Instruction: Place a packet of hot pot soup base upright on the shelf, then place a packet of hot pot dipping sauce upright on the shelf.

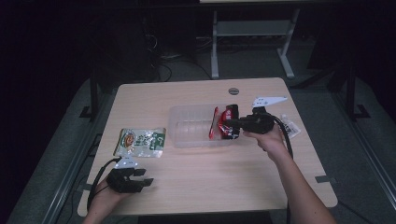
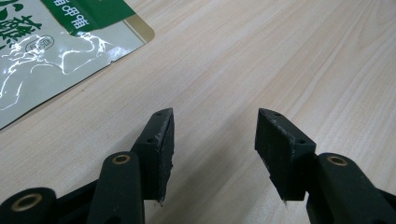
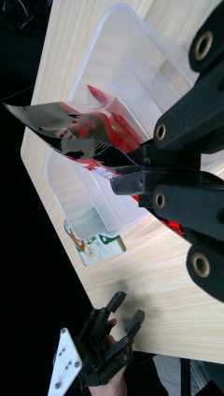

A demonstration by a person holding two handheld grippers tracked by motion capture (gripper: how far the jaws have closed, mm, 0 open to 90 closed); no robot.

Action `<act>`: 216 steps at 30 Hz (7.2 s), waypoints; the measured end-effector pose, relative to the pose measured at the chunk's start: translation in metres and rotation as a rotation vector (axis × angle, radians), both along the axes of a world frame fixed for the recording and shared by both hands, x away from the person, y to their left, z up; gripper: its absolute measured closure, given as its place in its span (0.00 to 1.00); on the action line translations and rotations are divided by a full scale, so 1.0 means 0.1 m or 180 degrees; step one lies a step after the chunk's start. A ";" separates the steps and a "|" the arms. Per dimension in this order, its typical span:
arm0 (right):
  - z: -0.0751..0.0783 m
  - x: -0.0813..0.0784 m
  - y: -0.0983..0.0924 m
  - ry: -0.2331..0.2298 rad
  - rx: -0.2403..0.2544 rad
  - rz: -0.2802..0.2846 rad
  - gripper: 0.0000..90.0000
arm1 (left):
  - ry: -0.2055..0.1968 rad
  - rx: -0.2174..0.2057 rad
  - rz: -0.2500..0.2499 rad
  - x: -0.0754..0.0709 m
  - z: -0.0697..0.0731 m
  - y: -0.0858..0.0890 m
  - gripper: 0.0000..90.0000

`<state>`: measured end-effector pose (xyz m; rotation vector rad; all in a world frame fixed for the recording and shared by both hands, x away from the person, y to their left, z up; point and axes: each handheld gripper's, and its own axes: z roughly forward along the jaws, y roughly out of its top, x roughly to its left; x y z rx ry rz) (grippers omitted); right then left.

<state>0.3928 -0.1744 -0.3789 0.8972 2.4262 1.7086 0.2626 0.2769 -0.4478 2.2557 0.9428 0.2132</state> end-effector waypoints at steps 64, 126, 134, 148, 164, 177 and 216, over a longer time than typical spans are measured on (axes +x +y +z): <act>-0.05 -0.23 0.07 -0.0006 -0.0422 0.0036 0.58 | 0.0001 0.0010 -0.0018 -0.02 0.01 -0.01 0.52; -0.66 -0.07 -1.16 0.0160 -0.1382 -0.1352 1.00 | 0.0032 0.0028 -0.0066 -0.02 -0.02 -0.04 0.53; -0.80 0.00 -1.13 0.0276 -0.1596 -0.1308 1.00 | 0.0040 0.0027 -0.0059 -0.02 -0.02 -0.04 0.53; -0.84 0.00 -1.05 0.0392 -0.1716 -0.1163 1.00 | 0.0058 0.0030 -0.0059 -0.02 -0.03 -0.03 0.53; -0.81 -0.17 -0.75 0.0425 -0.1721 -0.0749 1.00 | 0.0029 0.0007 -0.0137 0.00 0.00 -0.11 0.53; -0.81 -0.41 -0.45 0.0398 -0.1674 -0.0373 1.00 | 0.0005 -0.0019 -0.0362 0.07 0.03 -0.28 0.53; -0.67 -0.83 0.55 0.0058 -0.1493 0.0666 1.00 | -0.0111 -0.0299 -0.0865 0.22 0.25 -1.02 0.66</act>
